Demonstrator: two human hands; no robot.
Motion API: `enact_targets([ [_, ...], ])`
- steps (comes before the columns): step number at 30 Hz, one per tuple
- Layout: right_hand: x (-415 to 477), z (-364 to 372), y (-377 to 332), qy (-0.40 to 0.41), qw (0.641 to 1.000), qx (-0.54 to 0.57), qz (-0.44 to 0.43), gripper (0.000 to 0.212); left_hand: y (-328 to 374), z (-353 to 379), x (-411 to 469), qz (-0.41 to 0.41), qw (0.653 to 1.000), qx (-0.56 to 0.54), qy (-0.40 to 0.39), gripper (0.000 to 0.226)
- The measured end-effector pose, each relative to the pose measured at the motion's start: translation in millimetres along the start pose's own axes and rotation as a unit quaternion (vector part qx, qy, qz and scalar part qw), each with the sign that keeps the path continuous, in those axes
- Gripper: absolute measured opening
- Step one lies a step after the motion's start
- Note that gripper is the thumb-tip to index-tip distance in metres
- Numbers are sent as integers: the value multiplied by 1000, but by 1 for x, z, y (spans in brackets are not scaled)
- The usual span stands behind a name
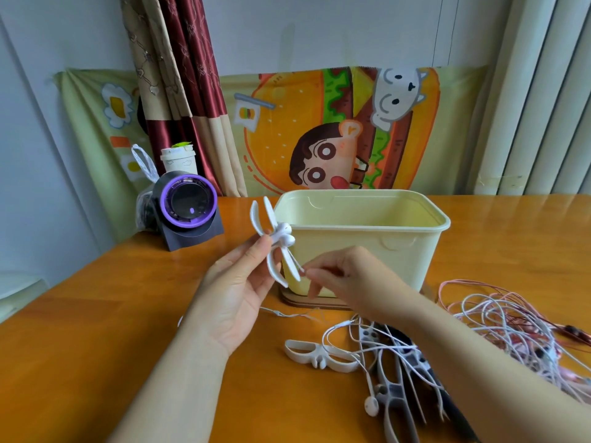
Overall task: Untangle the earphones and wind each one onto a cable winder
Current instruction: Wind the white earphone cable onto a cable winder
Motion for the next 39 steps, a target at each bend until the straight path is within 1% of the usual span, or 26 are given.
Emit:
enact_targets([
  [3, -2, 15, -6, -62, 997, -44, 9, 38, -4, -4, 2, 3, 998, 51, 23, 32],
  [5, -3, 16, -9, -82, 994, -65, 15, 38, -6, -5, 3, 5, 996, 73, 41, 39],
  [6, -4, 14, -12, -96, 992, -75, 16, 35, -7, -6, 3, 9, 995, 82, 50, 39],
  [8, -7, 7, -19, -132, 987, -92, 16, 26, -7, -8, 4, 23, 992, 105, 66, 33],
  [10, -9, -2, -29, -145, 984, -104, 9, 27, -6, -8, 2, 47, 985, 152, 66, 25],
  [12, -11, -16, -37, -117, 986, -119, -6, 30, -6, -5, 0, 88, 969, 224, 51, 15],
  [13, -11, -24, -41, -92, 987, -132, -13, 30, -6, -3, -1, 114, 957, 263, 47, 14],
  [16, -13, -47, -46, -18, 985, -174, -10, 24, -7, 4, -2, 172, 925, 337, 39, 24],
  [19, -14, -65, -47, 66, 984, -164, -16, 18, -12, 9, -6, 187, 900, 394, 1, 31],
  [23, -10, -73, -40, 131, 987, -89, -35, 15, -15, 15, -12, 186, 878, 435, -76, 27],
  [26, -7, -73, -29, 140, 990, 2, -2, 18, -11, 15, -11, 174, 892, 404, -108, 27],
  [28, -4, -72, -17, 142, 988, 54, 39, 19, -9, 18, -17, 166, 912, 347, -144, 26],
  [30, -1, -63, -8, 110, 982, 131, 80, 25, -7, 21, -20, 145, 941, 235, -194, 27],
  [31, 0, -54, -3, 79, 976, 180, 93, 33, -7, 22, -15, 132, 953, 171, -213, 32],
  [32, 1, -43, 0, 45, 965, 236, 107, 39, -8, 22, -10, 116, 963, 112, -215, 37],
  [33, 2, -30, 2, 14, 949, 291, 118, 37, -9, 22, -4, 99, 974, 64, -194, 44],
  [34, 2, -18, 2, -11, 934, 336, 125, 32, -8, 19, 4, 78, 985, 25, -155, 51],
  [35, 2, -8, 0, -31, 925, 358, 126, 28, -8, 15, 11, 65, 992, -5, -112, 52],
  [36, 2, 0, -2, -41, 923, 364, 122, 29, -8, 12, 13, 55, 994, -39, -91, 45],
  [37, 3, 6, -5, -46, 928, 353, 112, 31, -8, 9, 12, 53, 992, -72, -93, 39],
  [39, 2, 10, -7, -32, 948, 302, 95, 38, -7, 8, 7, 49, 987, -113, -99, 45],
])
Point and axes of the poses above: each hand's wrist, its own x-axis towards the middle knuckle, its own z-axis out of the palm, y = z × x, the point moved 2 cm from there along x, towards the middle knuckle, and after that the axes turned 5 degrees about y, right-handed, at the moved point
